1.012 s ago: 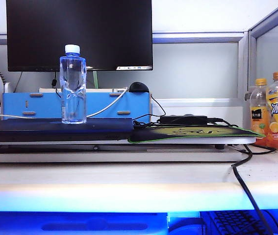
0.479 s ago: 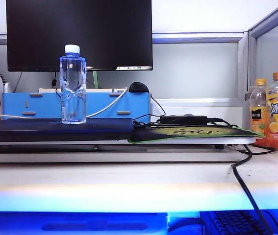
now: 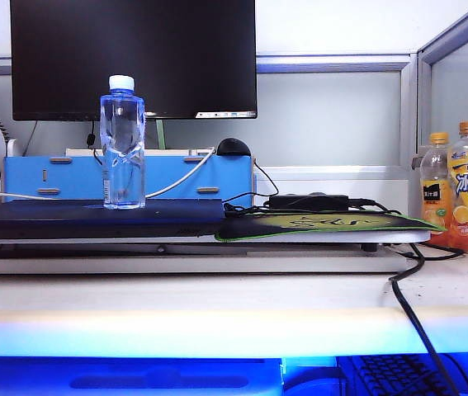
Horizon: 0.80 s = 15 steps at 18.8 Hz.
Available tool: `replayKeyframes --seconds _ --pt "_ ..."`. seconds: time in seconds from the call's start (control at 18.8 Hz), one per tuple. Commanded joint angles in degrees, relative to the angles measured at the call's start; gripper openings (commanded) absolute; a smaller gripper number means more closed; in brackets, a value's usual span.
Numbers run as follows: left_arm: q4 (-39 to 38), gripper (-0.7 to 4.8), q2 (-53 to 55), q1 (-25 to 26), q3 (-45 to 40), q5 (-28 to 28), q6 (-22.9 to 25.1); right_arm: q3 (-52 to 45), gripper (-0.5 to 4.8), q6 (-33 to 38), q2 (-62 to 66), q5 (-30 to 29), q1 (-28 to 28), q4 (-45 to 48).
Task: Pick up the mineral water bottle and place it on the laptop.
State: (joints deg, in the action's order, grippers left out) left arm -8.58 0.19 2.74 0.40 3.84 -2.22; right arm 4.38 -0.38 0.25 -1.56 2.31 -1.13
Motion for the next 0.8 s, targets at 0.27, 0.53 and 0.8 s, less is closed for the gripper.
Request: replayKeyframes --seconds 0.27,0.53,0.8 --pt "0.0 -0.02 -0.1 0.0 0.0 0.0 0.1 -4.1 0.23 0.4 0.0 -1.1 -0.2 -3.9" --pt "0.0 -0.02 -0.1 0.0 0.0 0.1 0.1 -4.1 0.23 0.4 0.7 -1.4 -0.2 -8.6" --pt "0.0 -0.02 -0.1 0.0 0.0 0.0 0.1 -4.1 0.23 0.4 0.5 -1.4 -0.2 -8.1"
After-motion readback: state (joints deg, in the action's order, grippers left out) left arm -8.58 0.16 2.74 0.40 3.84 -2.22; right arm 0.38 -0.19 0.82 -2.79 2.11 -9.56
